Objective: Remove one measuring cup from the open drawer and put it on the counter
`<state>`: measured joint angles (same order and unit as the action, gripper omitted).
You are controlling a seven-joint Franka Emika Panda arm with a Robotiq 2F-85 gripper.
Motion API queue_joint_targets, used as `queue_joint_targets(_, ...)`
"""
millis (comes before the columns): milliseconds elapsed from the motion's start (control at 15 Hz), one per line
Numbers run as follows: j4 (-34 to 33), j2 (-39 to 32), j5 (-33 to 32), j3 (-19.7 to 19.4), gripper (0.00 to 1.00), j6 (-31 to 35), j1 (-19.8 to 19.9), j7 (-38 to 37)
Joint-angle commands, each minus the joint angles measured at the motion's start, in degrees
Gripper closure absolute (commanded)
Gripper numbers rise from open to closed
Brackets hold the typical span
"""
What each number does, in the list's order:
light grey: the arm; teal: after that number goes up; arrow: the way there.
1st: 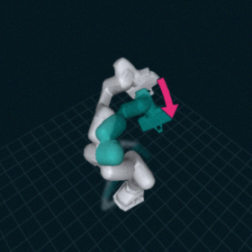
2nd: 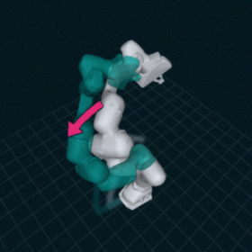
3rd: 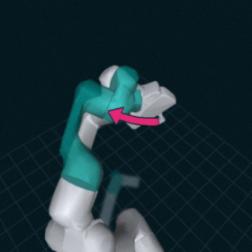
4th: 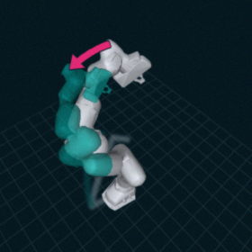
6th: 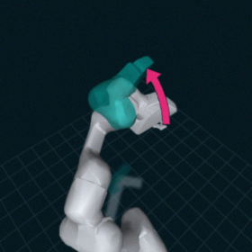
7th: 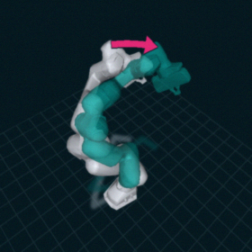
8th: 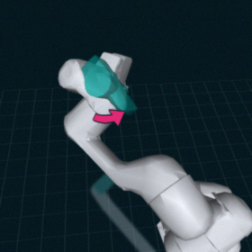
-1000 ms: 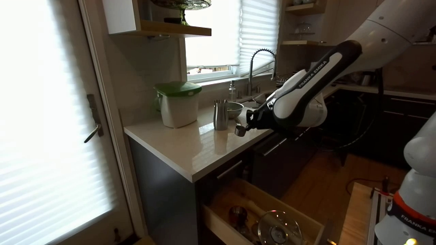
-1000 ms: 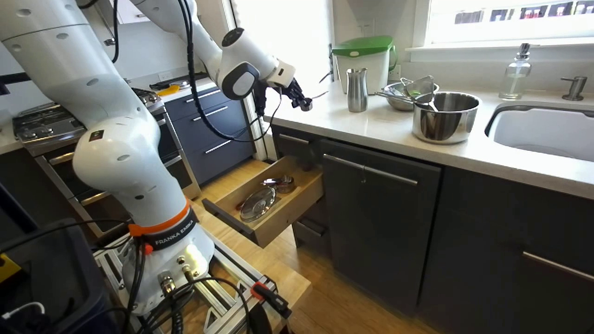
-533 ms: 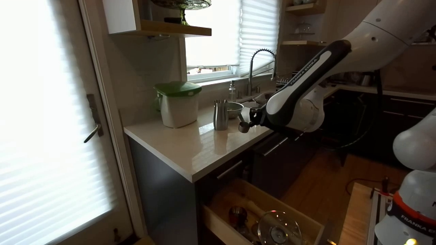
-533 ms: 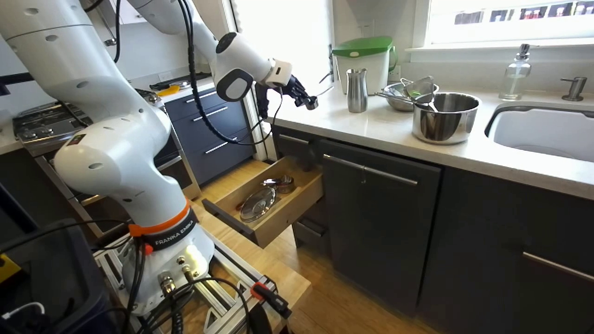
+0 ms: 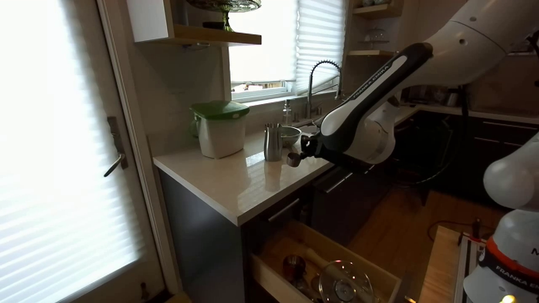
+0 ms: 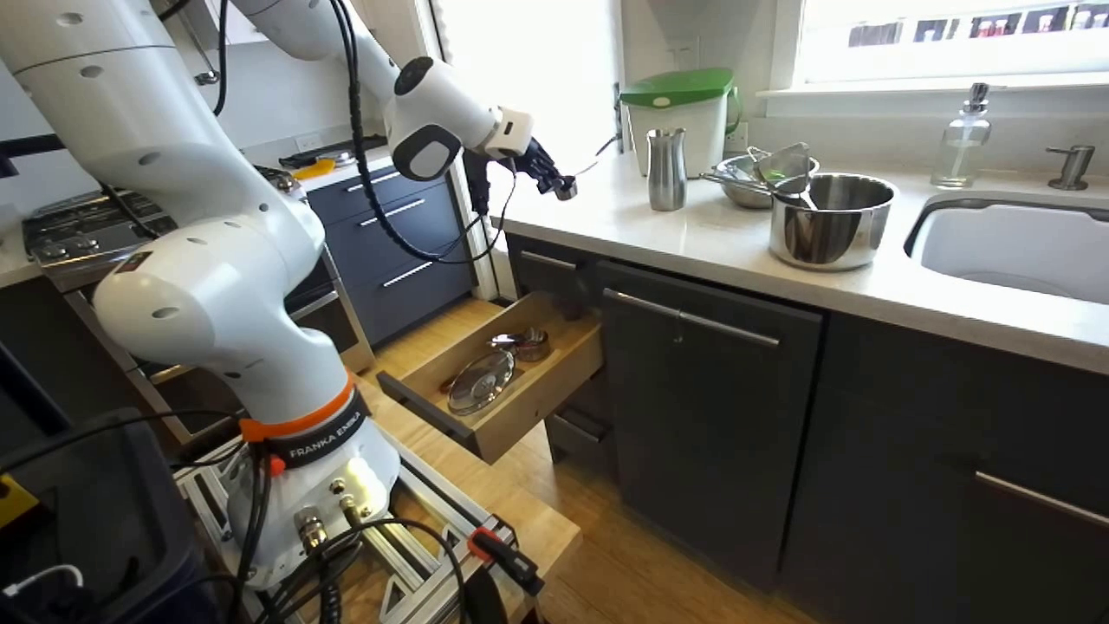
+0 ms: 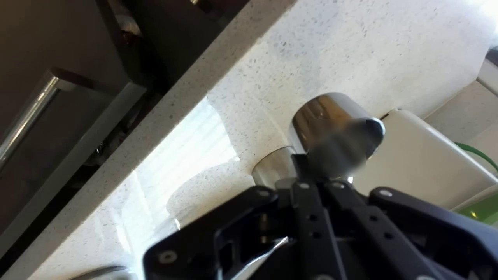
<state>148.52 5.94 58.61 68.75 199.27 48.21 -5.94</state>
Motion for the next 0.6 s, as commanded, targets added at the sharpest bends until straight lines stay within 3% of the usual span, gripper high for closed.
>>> queue_joint_targets(0,-0.61,0.77,1.04,2.44,1.00,0.65,1.84,1.53)
queue_joint_targets(333,-3.08,1.61,1.21,5.81,1.00,-3.90,5.95,4.00)
queue_joint_targets(533,-3.15,4.92,-0.11,10.22,1.00,-10.95,11.98,3.88)
